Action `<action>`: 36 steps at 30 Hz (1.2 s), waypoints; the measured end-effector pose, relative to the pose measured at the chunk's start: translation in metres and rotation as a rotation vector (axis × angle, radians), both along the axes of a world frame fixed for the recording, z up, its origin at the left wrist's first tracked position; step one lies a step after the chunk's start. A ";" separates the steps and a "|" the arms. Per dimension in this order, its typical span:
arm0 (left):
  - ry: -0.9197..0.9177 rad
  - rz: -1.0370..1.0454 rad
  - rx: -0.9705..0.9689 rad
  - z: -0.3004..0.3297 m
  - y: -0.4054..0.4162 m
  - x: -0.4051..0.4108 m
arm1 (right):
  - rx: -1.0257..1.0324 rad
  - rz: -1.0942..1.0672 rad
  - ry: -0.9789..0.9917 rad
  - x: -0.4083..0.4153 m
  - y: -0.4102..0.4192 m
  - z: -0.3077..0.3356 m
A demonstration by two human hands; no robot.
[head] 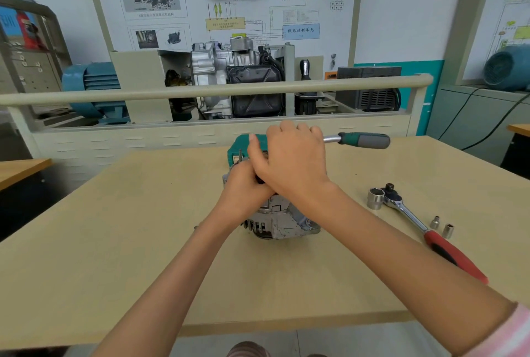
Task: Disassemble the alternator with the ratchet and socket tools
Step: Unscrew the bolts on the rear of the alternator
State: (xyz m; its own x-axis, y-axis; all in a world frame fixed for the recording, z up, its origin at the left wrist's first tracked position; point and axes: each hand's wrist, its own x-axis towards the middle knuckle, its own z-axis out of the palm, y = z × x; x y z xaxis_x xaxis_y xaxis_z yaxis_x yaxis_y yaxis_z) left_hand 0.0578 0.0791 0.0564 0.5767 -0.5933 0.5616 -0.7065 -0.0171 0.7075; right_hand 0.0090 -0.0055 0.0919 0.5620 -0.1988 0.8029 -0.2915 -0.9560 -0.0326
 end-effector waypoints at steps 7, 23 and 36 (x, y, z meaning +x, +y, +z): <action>0.056 -0.218 0.050 0.010 0.012 0.010 | 0.464 0.857 -0.234 0.000 -0.013 -0.001; 0.075 -0.127 0.052 0.010 0.010 0.014 | 0.120 0.381 -0.108 -0.003 0.003 0.000; 0.067 -0.170 0.022 0.011 0.014 0.014 | 0.103 0.460 -0.103 0.002 0.002 -0.002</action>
State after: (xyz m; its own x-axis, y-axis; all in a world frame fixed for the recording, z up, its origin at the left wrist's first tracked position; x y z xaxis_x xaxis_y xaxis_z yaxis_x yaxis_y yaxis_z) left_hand 0.0723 0.0928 0.0678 0.5031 -0.6972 0.5107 -0.6516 0.0822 0.7541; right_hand 0.0105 -0.0036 0.0896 0.5292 -0.0290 0.8480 0.1709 -0.9753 -0.1400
